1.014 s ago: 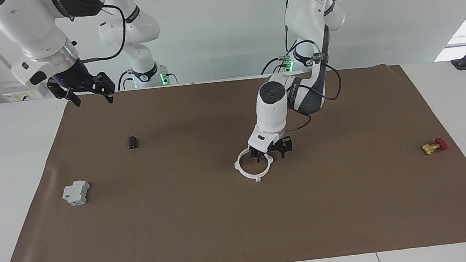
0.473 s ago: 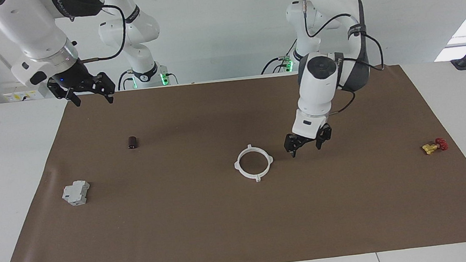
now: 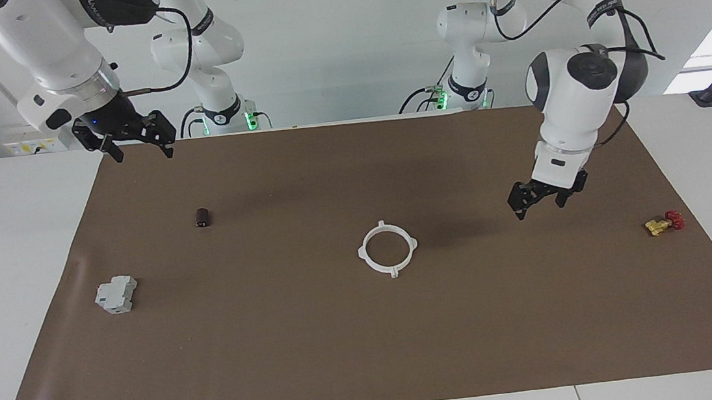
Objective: Assemble drain pipe with both arms
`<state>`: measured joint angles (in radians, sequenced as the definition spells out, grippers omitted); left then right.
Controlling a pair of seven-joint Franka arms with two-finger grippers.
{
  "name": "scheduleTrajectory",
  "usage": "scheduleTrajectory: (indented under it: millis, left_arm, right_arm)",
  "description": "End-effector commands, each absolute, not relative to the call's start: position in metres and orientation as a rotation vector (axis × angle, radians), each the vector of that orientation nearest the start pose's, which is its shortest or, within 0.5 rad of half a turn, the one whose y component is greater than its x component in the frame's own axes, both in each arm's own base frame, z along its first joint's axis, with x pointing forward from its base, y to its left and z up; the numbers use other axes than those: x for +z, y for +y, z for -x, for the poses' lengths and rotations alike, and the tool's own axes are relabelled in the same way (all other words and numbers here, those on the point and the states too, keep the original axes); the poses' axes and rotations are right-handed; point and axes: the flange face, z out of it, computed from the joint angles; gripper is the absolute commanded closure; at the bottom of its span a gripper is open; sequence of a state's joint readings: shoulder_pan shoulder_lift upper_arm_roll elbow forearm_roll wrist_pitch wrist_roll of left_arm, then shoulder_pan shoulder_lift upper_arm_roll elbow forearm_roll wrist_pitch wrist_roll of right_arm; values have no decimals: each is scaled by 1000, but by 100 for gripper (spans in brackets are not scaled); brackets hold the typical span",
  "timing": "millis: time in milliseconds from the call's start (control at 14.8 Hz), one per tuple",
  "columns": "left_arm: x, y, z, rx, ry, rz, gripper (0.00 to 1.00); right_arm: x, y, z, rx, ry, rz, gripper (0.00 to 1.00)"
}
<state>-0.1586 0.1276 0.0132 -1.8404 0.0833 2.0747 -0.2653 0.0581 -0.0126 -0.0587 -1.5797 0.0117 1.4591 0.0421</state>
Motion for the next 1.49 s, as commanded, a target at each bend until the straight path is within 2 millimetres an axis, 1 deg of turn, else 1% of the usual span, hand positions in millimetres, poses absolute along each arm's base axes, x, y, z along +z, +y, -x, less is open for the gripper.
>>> scheduleTrajectory:
  millis: [0, 203, 338, 405, 541, 608, 811, 946, 1081, 1149, 1419]
  left_arm:
    - [495, -38, -586, -192, -104, 3103, 0]
    - [529, 9, -577, -243, -135, 3135, 0]
    - [549, 23, -573, -246, -143, 3131, 0]
    - [560, 30, -573, -226, -109, 3131, 0]
    - [585, 37, -574, -197, -49, 3130, 0]
    - [595, 37, -576, -188, -46, 3131, 0]
    - [617, 35, -576, -123, -39, 3136, 0]
    - [619, 30, -570, -73, -18, 3147, 0]
    - [616, 26, -566, -37, -16, 3177, 0]
    - [613, 26, -564, -27, -17, 3177, 0]
    - [610, 25, -560, -8, -12, 3178, 0]
  right_arm:
    - [617, 0, -538, 147, 62, 3132, 0]
    - [617, 0, -538, 147, 60, 3132, 0]
    - [618, 0, -541, 109, 53, 3133, 0]
    - [618, 0, -542, 96, 53, 3134, 0]
    - [619, -1, -543, 94, 55, 3134, 0]
    - [619, -1, -543, 94, 55, 3134, 0]
    - [618, -1, -542, 96, 55, 3133, 0]
    - [618, -1, -542, 96, 55, 3133, 0]
    - [618, -1, -542, 96, 55, 3133, 0]
    - [618, -1, -542, 96, 55, 3133, 0]
    - [618, -1, -542, 96, 55, 3133, 0]
